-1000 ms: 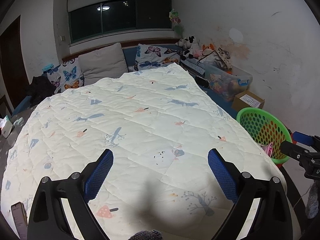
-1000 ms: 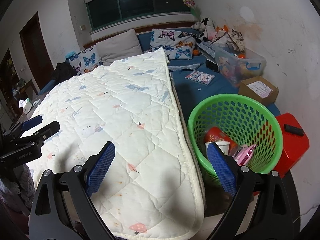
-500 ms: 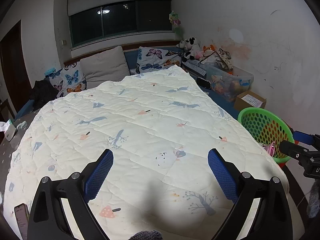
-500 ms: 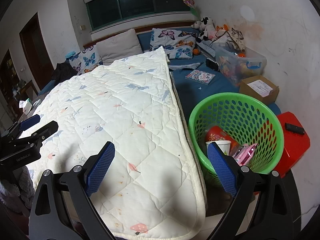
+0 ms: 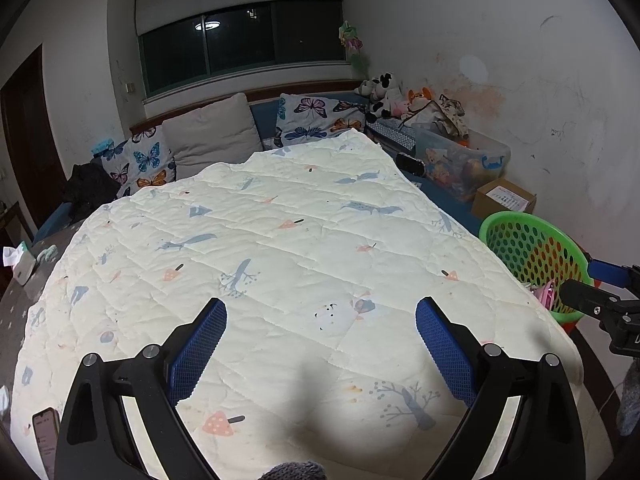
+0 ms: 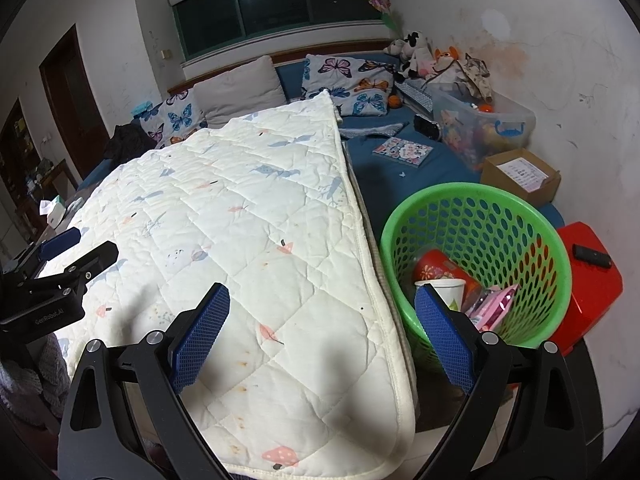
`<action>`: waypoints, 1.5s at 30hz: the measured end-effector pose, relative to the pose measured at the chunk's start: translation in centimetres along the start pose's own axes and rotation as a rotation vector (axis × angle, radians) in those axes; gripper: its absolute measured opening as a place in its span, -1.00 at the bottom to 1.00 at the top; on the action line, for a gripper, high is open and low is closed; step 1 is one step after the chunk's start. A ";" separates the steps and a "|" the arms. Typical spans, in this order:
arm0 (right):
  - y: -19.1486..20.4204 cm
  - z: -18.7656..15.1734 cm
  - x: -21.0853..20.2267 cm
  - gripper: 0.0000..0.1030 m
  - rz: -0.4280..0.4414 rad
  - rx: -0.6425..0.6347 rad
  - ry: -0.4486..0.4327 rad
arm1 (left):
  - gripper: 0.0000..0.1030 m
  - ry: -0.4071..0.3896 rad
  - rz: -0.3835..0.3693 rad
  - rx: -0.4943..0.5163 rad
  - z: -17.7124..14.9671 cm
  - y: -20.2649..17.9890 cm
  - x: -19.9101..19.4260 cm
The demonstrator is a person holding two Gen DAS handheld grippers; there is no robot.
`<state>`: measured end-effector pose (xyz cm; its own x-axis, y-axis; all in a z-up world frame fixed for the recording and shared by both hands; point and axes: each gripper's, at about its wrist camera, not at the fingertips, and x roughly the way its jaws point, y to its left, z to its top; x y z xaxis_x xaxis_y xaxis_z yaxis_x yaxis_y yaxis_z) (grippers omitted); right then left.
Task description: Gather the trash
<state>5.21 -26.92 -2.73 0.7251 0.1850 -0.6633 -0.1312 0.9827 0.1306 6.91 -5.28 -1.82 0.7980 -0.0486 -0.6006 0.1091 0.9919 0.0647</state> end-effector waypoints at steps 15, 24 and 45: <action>0.2 0.0 0.2 0.81 0.005 -0.001 0.004 | 0.79 0.007 0.001 -0.003 -0.2 0.0 0.3; 0.2 0.0 0.2 0.81 0.005 -0.001 0.005 | 0.79 0.010 -0.002 0.004 -0.4 -0.2 0.4; 0.6 -0.3 0.6 0.81 0.013 -0.008 0.017 | 0.79 0.018 0.001 -0.005 -0.5 0.1 0.7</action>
<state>5.39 -26.19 -3.32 0.7119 0.1982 -0.6737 -0.1466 0.9802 0.1334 7.21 -5.16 -2.67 0.7874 -0.0460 -0.6147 0.1057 0.9925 0.0611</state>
